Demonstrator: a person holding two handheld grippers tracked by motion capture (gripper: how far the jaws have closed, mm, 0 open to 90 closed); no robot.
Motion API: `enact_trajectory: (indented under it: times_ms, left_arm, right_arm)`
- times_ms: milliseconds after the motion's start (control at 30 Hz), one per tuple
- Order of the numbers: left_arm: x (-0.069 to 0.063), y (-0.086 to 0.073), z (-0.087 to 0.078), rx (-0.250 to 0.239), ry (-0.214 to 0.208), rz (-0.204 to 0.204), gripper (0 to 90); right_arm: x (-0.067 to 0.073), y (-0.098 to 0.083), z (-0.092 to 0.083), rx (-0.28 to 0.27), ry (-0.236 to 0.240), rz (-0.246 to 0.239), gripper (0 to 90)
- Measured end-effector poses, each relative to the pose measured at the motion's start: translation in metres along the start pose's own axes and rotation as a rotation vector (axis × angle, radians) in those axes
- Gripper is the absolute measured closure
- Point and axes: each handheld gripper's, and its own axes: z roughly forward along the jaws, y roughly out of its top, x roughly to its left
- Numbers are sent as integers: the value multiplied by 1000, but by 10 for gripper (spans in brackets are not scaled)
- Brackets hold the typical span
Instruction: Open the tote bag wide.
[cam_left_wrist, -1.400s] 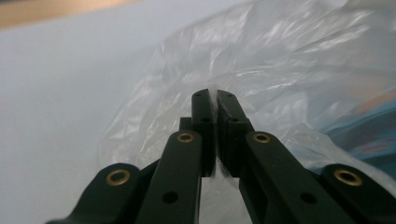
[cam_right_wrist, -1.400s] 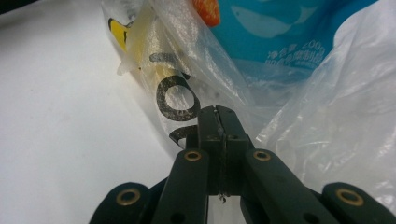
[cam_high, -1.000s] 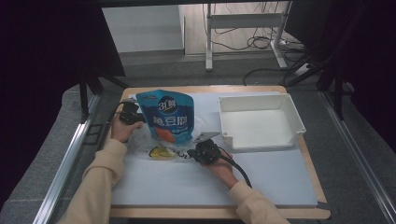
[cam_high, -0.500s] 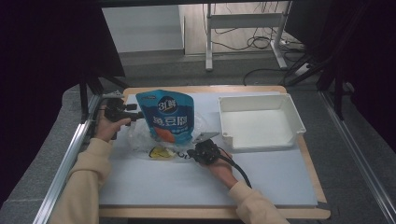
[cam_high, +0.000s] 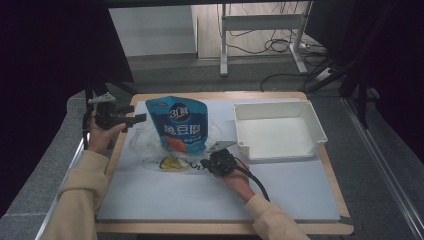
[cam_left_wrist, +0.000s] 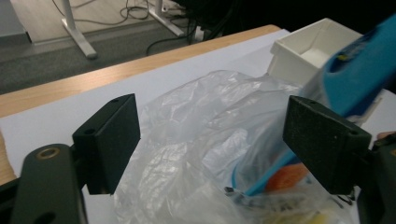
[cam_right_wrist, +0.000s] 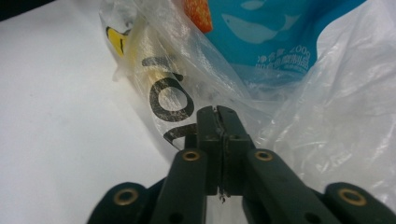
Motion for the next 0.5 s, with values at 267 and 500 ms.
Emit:
enact_trajectory:
  times_ms: [267,500]
  left_arm:
    - [-24,-15,-27,-14,-1,23,236]
    - [-40,-32,-40,-24,36,-6,256]
  right_arm:
    - [0,4,-11,-51,35,17,799]
    - [0,6,-22,-87,46,17,692]
